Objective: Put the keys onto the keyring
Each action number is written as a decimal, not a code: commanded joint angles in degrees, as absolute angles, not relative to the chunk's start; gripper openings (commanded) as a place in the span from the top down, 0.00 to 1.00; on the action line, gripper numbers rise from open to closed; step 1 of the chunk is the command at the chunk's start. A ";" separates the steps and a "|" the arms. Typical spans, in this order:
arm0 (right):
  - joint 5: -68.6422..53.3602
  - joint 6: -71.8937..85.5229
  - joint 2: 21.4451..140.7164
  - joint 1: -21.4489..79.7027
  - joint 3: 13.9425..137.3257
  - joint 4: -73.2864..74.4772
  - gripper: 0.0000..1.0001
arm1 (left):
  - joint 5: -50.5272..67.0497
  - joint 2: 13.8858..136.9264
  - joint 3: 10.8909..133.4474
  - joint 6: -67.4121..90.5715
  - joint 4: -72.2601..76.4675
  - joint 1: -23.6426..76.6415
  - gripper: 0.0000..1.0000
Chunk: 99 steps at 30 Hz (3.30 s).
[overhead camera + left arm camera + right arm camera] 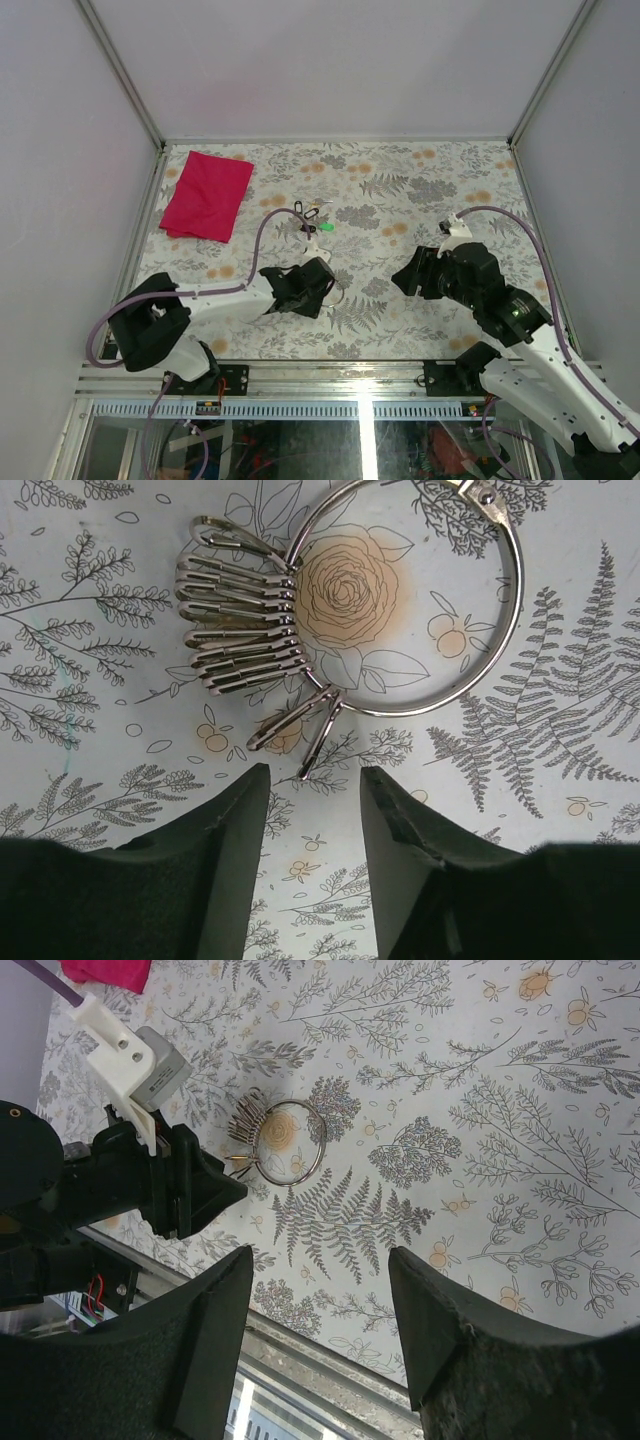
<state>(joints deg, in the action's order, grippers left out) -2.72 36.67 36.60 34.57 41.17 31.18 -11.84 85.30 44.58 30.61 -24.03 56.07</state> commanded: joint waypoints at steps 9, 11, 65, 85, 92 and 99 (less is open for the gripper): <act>-4.34 35.83 38.41 34.93 42.19 28.99 0.39 | -12.47 89.17 46.58 27.97 -20.19 55.77 0.66; -4.39 35.48 38.74 34.89 42.34 29.00 0.39 | -12.66 89.84 46.50 27.71 -19.88 55.70 0.68; -23.88 41.95 45.55 34.89 40.23 -1.97 0.46 | 1.00 71.24 72.78 -5.15 -34.28 58.35 1.00; -26.79 56.94 50.43 34.92 38.06 -12.31 0.49 | 3.06 71.10 71.63 -10.42 -29.24 58.61 1.00; -29.35 58.84 52.35 34.89 37.91 -15.29 0.51 | 3.51 71.81 71.96 -11.07 -29.19 58.62 1.00; -29.64 58.95 53.89 34.89 37.64 -15.27 0.55 | 4.41 71.76 72.16 -10.85 -29.02 58.58 1.00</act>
<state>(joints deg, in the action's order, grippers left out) -27.77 58.24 52.99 34.57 36.69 -11.44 2.90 72.05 71.53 -9.91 -32.97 58.15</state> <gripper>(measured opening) 0.457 0.019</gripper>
